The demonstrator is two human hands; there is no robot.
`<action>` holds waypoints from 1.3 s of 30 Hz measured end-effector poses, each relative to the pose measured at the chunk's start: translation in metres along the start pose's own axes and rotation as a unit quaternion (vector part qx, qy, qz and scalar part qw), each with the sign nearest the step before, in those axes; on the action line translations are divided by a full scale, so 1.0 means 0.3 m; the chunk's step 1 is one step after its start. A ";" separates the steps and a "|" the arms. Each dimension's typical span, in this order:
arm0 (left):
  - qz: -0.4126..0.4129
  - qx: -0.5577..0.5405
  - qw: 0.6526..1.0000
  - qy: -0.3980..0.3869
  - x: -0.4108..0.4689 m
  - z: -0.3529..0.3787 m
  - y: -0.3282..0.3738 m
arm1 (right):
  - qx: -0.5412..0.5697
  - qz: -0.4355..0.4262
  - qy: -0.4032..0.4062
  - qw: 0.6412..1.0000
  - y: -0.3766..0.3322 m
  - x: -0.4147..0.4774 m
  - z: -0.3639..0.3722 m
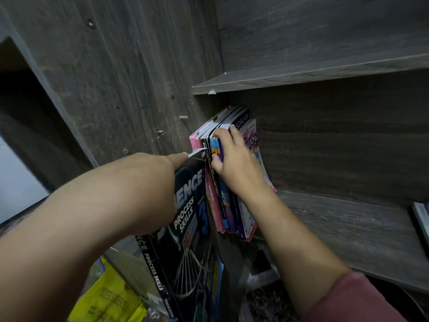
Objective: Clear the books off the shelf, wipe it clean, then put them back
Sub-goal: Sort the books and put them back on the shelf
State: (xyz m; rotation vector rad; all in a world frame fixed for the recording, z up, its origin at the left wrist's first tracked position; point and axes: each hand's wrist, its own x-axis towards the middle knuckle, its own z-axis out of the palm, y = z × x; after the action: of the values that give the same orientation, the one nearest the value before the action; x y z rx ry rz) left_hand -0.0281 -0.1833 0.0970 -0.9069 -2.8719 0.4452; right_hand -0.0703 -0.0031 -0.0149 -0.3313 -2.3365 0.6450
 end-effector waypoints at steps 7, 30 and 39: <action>0.010 -0.038 0.999 -0.006 -0.002 -0.006 -0.003 | 0.013 0.077 0.123 0.989 0.039 -0.023 -0.015; 0.039 -0.123 0.977 0.168 0.436 0.066 0.212 | 0.176 0.063 -0.031 0.982 0.143 -0.146 -0.211; 0.062 -0.084 0.896 0.431 0.387 0.206 0.147 | 0.111 0.145 -0.218 0.959 0.257 -0.122 -0.195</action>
State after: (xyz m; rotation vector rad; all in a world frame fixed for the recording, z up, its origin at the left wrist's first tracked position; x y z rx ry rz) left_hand -0.1101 -0.0972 0.0253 -0.9853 -2.0530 -0.1842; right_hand 0.0008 0.0683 -0.0383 -0.4723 -2.6148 1.2201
